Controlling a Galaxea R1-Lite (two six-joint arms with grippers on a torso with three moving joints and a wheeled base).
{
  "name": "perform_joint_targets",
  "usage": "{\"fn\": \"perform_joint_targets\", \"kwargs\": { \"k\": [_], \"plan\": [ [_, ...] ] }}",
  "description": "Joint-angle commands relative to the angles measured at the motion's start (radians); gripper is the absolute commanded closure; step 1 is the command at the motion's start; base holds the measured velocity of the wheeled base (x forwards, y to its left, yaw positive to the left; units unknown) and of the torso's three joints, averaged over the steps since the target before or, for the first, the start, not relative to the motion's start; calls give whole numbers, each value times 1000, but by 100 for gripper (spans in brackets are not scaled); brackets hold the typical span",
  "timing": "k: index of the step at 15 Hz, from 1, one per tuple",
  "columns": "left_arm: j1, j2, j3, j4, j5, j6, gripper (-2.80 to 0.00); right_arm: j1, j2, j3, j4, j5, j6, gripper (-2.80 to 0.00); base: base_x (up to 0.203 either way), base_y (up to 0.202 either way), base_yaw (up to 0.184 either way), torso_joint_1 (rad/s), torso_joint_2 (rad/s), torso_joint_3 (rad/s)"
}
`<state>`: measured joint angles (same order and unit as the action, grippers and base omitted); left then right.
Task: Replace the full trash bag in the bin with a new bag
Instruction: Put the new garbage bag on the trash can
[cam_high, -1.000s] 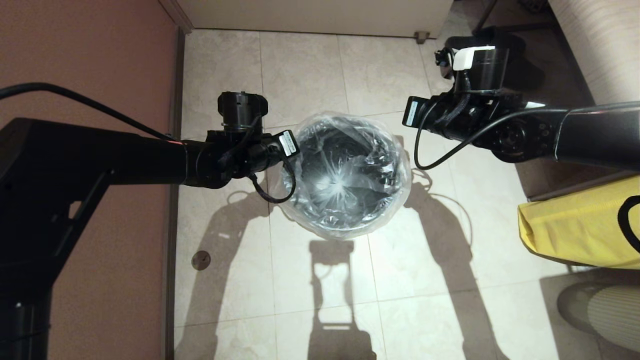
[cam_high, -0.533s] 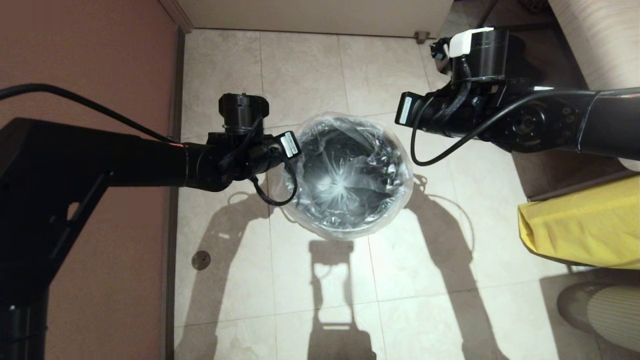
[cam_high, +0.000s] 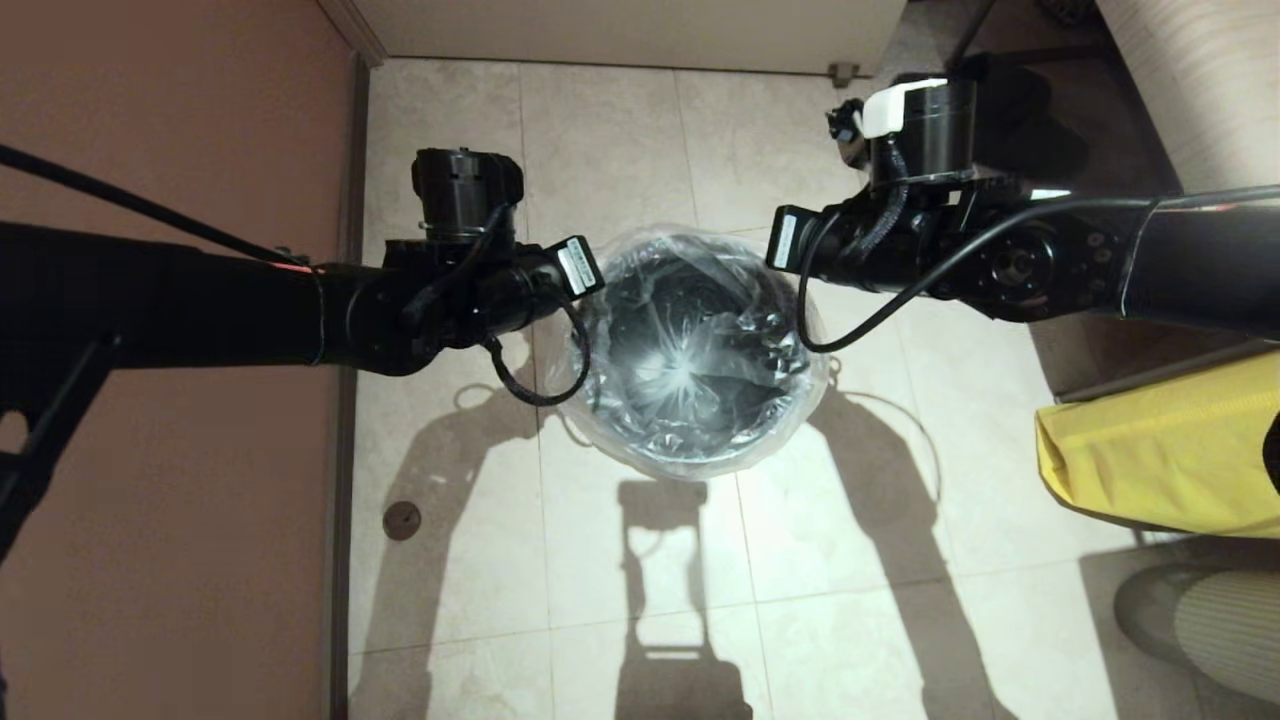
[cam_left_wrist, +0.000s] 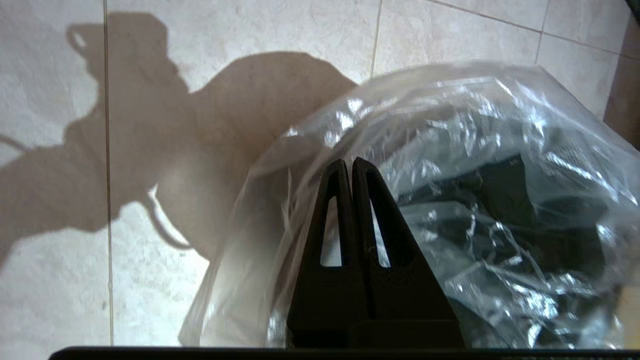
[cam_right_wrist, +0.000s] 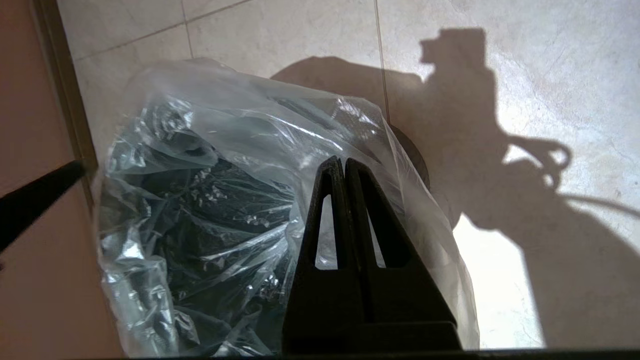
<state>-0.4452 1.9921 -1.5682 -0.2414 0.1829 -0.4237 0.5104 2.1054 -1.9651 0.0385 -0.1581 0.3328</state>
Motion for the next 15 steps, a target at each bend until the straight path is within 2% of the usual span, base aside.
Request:
{"fn": "perform_joint_targets", "kwargs": {
  "k": [1,6,9,15],
  "plan": [
    [-11,-55,47,-12,1,-12,0,0,32,-1,-3,-2,1,0,0,0,0,0,0,0],
    [-7,-154,235,-89,0,-19,0,-4,71,-3,-39,-33,-27,0,0,0,0,0,0,0],
    [-2,-206,331,-176,0,-14,0,-22,76,-3,-67,-38,-58,0,0,0,0,0,0,0],
    [0,-230,360,-188,1,-15,0,-47,76,4,-63,-49,-89,0,0,0,0,0,0,0]
  ]
}}
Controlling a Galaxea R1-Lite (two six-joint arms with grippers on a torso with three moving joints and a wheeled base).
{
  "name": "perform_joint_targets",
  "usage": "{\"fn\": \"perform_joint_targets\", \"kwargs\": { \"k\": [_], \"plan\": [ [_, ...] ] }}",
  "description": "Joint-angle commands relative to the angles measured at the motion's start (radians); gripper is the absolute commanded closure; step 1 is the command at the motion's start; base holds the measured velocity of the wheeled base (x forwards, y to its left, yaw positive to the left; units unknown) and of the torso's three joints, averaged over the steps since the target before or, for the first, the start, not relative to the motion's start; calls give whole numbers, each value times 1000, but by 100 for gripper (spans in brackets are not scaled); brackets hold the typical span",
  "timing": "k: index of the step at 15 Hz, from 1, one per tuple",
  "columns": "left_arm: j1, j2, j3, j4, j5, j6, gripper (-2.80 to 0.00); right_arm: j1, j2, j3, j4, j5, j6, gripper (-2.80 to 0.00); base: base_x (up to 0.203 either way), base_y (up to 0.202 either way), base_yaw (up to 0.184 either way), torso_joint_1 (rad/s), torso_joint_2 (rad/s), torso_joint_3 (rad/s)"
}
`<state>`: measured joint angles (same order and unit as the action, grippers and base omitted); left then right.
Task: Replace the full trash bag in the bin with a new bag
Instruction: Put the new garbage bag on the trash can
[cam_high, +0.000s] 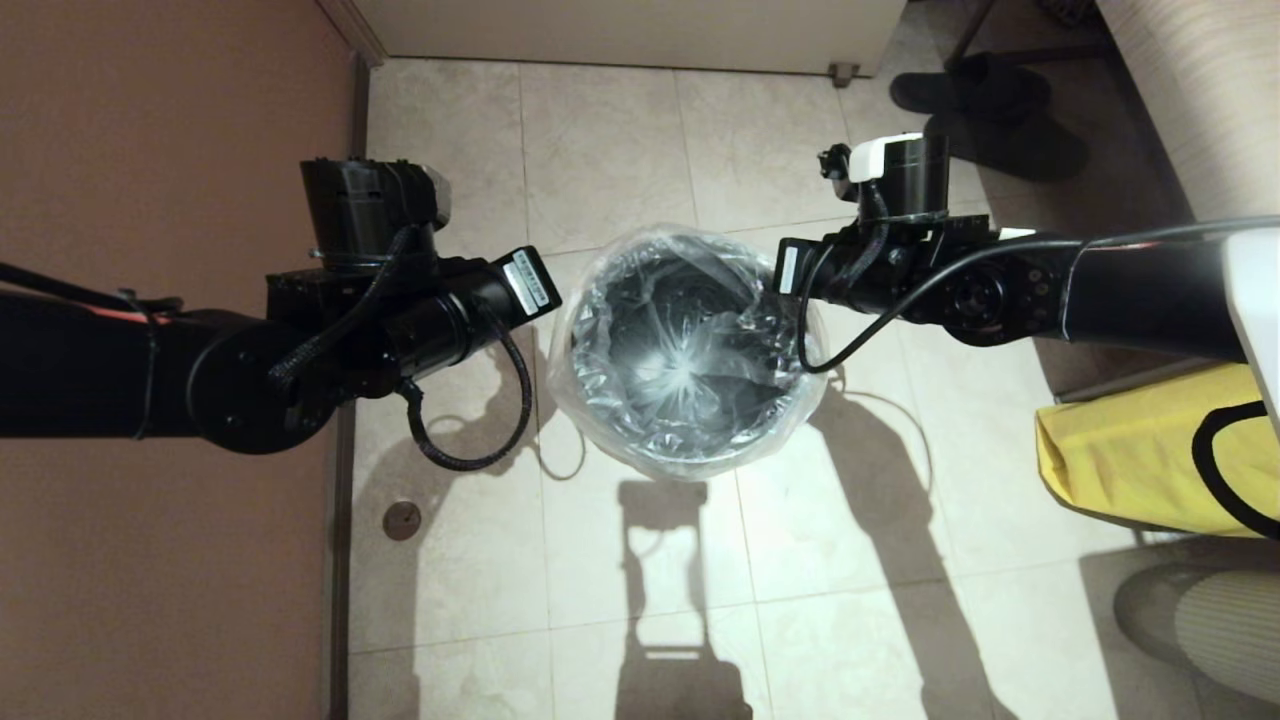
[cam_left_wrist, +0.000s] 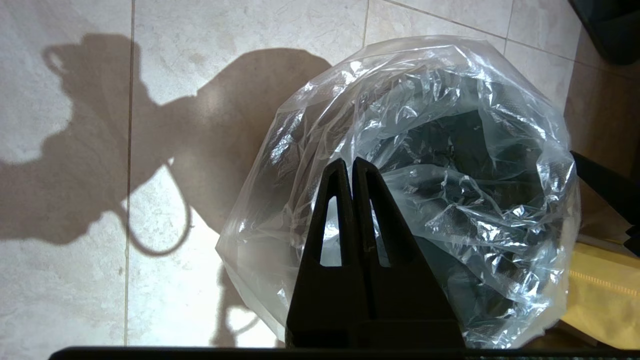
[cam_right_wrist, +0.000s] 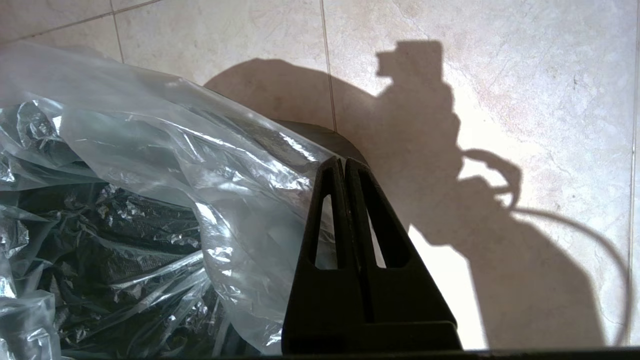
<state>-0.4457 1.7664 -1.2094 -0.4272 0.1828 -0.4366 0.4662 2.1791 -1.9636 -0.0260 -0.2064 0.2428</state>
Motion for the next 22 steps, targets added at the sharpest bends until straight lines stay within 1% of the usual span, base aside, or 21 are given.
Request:
{"fn": "perform_joint_targets", "kwargs": {
  "k": [1,7,12,16,18,20,22],
  "plan": [
    [4,-4,2,-2,2,-4,0,-3,4,7,4,-1,1,0,0,0,0,0,0,0],
    [27,-13,25,-2,-3,-4,0,-3,47,34,0,-15,0,0,0,0,0,0,0,0],
    [29,-14,34,-4,-2,-4,0,-5,74,35,1,-16,1,0,0,0,0,0,0,0],
    [29,-39,43,-1,0,-2,0,-8,29,35,11,-29,5,0,0,0,0,0,0,0],
    [29,-44,64,-1,0,-2,0,-3,-21,37,50,-29,12,0,0,0,0,0,0,0],
    [29,-35,92,-2,1,-5,0,4,-70,37,103,-27,64,0,0,0,0,0,0,0],
    [35,-29,96,-2,4,-5,0,14,-112,37,164,-24,109,0,0,0,0,0,0,0]
  ]
}}
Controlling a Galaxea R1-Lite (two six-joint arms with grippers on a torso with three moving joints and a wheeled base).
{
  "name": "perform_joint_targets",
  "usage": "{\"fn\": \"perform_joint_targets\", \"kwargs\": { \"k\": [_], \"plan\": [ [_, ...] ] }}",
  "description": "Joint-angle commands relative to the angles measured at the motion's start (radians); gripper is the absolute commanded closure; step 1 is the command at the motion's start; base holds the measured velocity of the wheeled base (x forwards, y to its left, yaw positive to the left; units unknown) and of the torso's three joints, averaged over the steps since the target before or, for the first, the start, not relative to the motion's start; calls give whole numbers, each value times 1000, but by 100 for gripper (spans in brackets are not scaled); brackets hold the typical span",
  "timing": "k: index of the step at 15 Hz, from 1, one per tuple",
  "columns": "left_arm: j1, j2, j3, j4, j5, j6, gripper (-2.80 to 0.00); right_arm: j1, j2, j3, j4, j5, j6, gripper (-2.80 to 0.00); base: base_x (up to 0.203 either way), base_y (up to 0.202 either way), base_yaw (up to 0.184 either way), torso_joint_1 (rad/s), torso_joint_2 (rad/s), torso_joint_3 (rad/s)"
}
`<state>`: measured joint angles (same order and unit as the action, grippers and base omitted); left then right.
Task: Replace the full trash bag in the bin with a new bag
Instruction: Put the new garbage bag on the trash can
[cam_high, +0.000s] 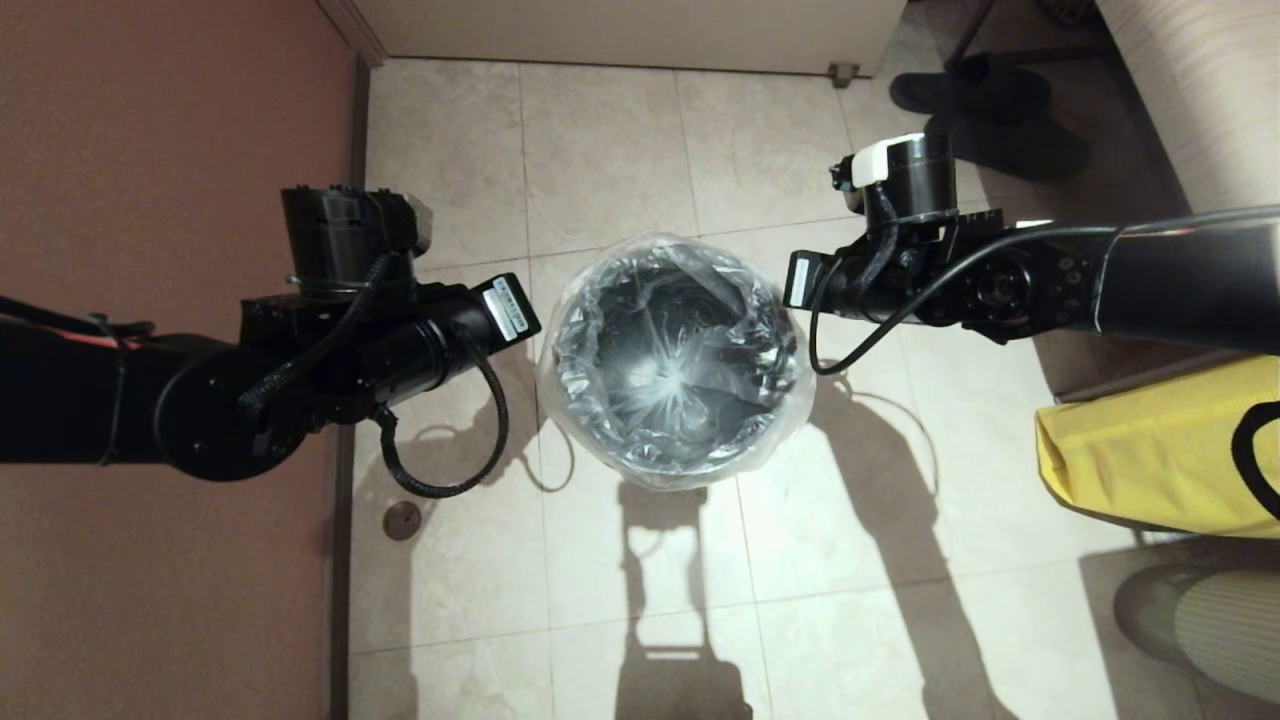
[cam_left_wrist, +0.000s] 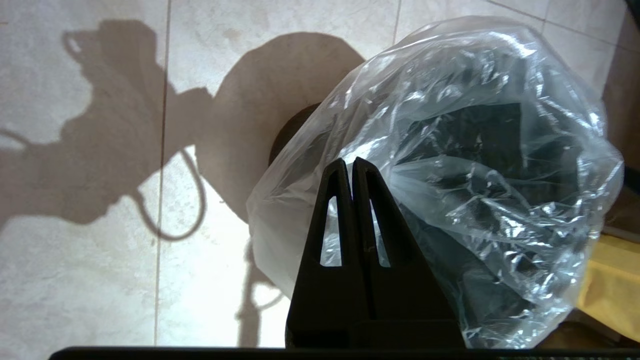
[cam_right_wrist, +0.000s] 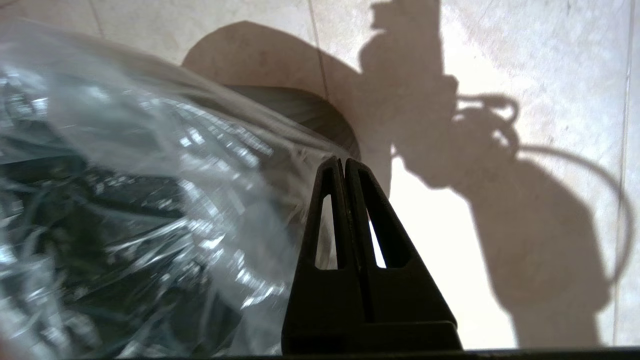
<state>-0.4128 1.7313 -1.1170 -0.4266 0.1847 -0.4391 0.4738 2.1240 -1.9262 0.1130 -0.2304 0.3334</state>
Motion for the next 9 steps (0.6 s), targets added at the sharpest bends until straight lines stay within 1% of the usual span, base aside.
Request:
{"fn": "perform_joint_targets", "kwargs": {
  "k": [1,4,6,7,9],
  "plan": [
    [6,0,5,-2,2,-1,0,9,-77,0,47,4,39,0,0,0,0,0,0,0],
    [15,-51,35,3,1,3,0,48,-109,-5,53,21,44,0,0,0,0,0,0,0],
    [19,-86,72,6,-3,3,0,99,-116,-3,53,63,38,0,0,0,0,0,0,0],
    [20,-100,91,6,-4,3,0,130,-111,1,52,82,24,0,0,0,0,0,0,0],
    [26,-119,135,1,-5,2,0,175,-64,1,45,104,-69,0,0,0,0,0,0,0]
  ]
}}
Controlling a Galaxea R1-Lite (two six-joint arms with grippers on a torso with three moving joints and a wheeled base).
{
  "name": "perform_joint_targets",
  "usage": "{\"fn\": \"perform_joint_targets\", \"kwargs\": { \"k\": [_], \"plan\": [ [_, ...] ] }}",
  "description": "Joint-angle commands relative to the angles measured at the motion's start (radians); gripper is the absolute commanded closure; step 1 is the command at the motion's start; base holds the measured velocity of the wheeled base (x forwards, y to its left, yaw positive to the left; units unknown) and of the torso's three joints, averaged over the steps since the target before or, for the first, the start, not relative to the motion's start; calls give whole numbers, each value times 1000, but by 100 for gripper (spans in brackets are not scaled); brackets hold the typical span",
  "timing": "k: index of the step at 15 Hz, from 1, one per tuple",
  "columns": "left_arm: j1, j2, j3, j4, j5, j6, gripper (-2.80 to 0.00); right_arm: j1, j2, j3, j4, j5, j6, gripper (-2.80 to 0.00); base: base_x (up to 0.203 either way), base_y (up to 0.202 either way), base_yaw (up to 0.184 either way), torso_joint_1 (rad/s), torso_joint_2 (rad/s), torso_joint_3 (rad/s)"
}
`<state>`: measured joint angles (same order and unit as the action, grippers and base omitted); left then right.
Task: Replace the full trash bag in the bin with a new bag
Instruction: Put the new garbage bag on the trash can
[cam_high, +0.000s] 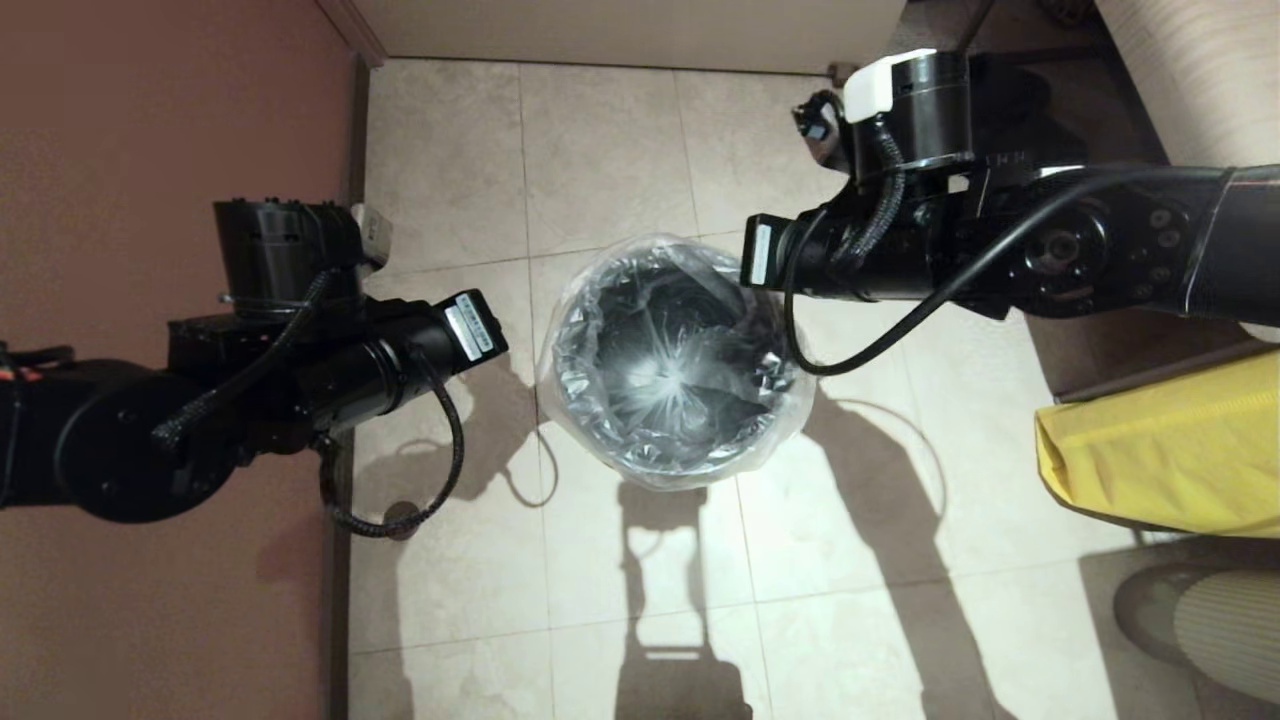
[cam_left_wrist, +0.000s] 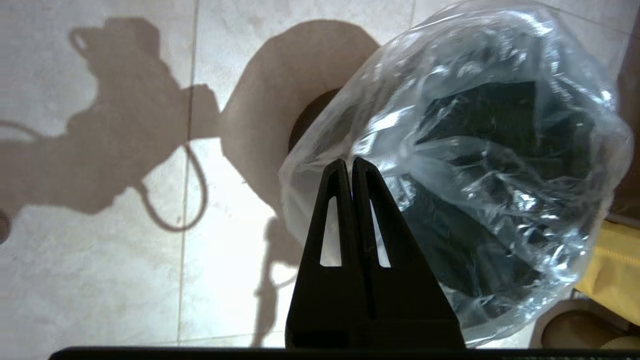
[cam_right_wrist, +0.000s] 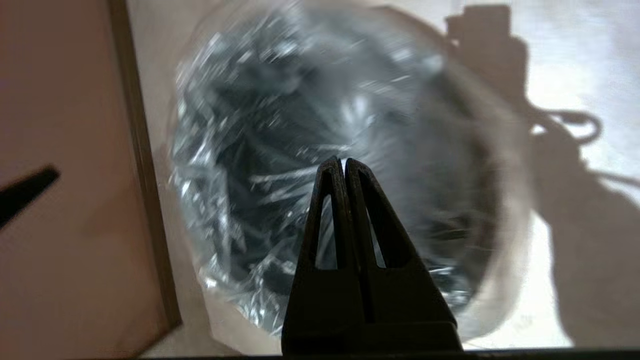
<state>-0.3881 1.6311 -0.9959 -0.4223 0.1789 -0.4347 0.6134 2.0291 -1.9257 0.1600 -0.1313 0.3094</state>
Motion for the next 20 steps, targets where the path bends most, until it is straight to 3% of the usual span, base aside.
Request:
{"fn": "perform_joint_targets", "kwargs": {
  "k": [1,7,13,15,20],
  "plan": [
    [5,-34,34,-5,0,-5,0,55,61,-3,-4,8,-96,0,0,0,0,0,0,0],
    [4,-127,98,-7,-1,-10,0,109,251,-36,-177,7,-390,0,0,0,0,0,0,0],
    [-33,-276,200,-7,20,-37,0,90,348,-42,-262,-3,-641,0,0,0,0,0,0,0],
    [-30,-298,206,-8,33,-33,0,85,388,-42,-331,-42,-717,0,0,0,0,0,0,0],
    [-12,-346,203,-9,33,-28,0,74,409,-45,-336,-53,-769,0,0,0,0,0,0,0]
  ]
}}
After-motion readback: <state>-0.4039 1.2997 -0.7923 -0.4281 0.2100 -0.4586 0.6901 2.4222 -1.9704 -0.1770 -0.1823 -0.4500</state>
